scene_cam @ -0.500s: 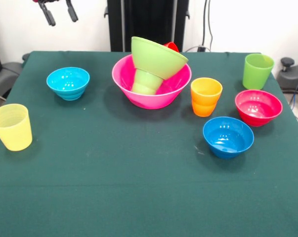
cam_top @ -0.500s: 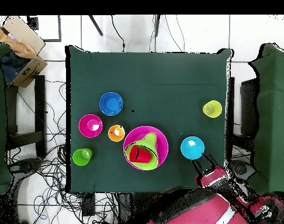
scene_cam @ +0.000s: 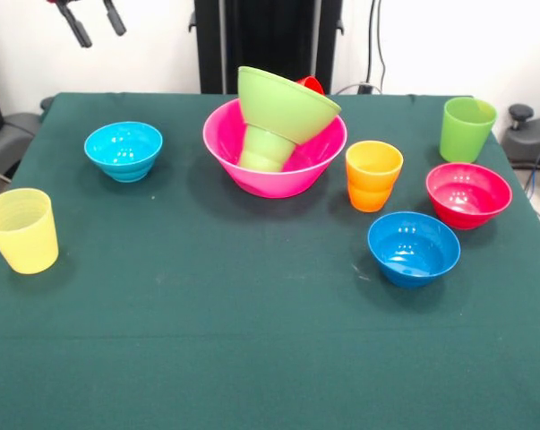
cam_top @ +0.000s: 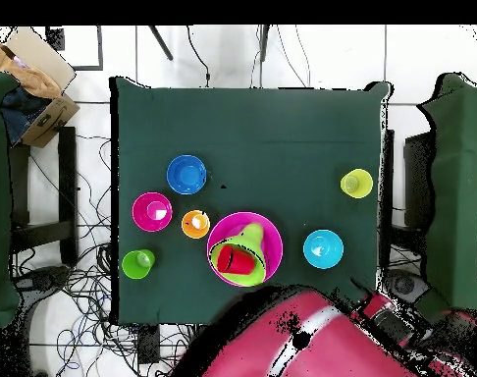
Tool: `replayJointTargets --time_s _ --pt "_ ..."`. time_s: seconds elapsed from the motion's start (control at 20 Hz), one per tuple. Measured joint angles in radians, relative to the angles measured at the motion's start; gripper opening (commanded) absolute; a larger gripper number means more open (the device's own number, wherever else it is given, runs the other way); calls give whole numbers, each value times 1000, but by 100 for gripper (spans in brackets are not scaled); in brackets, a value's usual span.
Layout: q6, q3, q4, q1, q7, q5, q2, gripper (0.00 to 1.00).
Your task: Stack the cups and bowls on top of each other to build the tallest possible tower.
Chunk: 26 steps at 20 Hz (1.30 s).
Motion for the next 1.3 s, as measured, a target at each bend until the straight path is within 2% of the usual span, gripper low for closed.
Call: replayJointTargets --time_s 0.5,0.55,0.75,0.95,1.3 --pt "16 -217 -122 246 464 -150 106 100" --pt "16 -277 -135 311 535 -201 133 100" --pt "16 -375 -140 424 606 -294 189 100" --pt "16 -449 -140 532 620 -355 265 100" --pt "16 -496 -99 576 620 -331 288 100"
